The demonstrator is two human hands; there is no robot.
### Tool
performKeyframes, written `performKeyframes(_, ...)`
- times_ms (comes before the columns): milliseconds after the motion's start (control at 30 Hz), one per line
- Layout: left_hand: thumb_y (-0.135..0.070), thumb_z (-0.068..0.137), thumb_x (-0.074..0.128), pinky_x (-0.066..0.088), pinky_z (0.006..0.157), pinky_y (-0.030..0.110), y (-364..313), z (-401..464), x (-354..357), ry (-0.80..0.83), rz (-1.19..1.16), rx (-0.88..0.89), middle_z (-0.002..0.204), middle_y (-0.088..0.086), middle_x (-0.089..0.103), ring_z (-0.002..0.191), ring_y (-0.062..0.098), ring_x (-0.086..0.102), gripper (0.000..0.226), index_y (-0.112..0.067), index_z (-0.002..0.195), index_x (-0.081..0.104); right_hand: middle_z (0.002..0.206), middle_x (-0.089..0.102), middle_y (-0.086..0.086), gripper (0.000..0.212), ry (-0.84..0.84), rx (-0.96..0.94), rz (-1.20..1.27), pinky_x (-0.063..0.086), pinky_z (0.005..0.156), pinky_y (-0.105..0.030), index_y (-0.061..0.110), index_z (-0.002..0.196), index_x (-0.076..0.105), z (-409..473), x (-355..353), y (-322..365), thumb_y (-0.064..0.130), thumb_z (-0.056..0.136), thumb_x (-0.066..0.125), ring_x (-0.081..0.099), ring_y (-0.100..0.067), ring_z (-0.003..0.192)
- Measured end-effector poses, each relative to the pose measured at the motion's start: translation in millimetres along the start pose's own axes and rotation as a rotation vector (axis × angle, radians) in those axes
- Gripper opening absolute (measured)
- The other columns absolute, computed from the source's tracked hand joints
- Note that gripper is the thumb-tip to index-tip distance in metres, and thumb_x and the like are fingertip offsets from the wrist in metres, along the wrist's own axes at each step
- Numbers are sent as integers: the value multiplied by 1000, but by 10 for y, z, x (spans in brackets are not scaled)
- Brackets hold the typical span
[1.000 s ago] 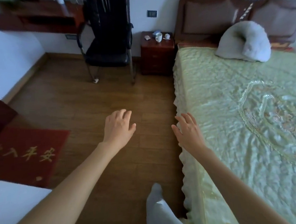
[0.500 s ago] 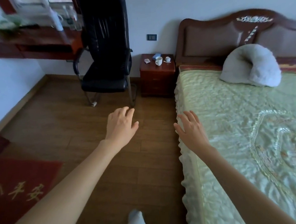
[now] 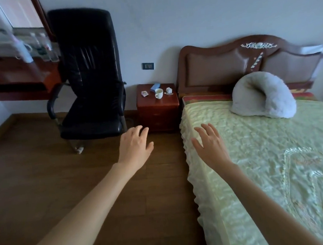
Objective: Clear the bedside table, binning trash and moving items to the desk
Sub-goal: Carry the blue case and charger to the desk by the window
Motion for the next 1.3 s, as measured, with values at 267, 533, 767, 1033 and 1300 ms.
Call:
performKeyframes(267,-38,89,56,41,101,42,305,1036,566,51,-37,-11,136,11,52,126,26,48,53,-11,134,47,150,35,-9,47,83,47,1,21,116,-43,15,140,41,1063,435,-307,38,98,42,16,-27,145)
performKeyframes(533,-38,90,54,41,103,43,410,2531,1023,37,-30,-67,139,11,49,128,26,45,54,-12,136,45,149,36,-9,47,97,-23,13,21,115,-40,14,139,43,2661,740,-699,37,98,42,20,-26,144)
performKeyframes(767,-37,89,56,42,101,43,410,3684,1318,48,-46,-122,136,12,51,127,27,47,54,-11,135,46,149,38,-10,48,159,-55,15,23,116,-42,14,139,44,3821,1008,-1013,38,97,43,22,-27,143)
performKeyframes(1033,-37,88,58,44,98,44,827,4556,1773,108,-51,-181,134,12,53,124,28,49,53,-11,133,48,146,42,-10,48,210,-74,-1,25,116,-42,12,138,46,4933,1542,-1092,37,97,45,26,-27,142)
performKeyframes(1300,-39,89,55,42,101,42,1612,5588,2156,143,-59,-179,136,11,51,126,27,46,54,-11,135,45,141,48,-13,45,196,-31,20,30,113,-45,9,133,50,6008,2148,-939,33,95,51,32,-31,138)
Point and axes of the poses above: each hand's wrist, its own z-axis towards the middle knuckle, its own x-axis out of the palm, y = z × x, the point moved 5 cm from there along z, towards the middle knuckle
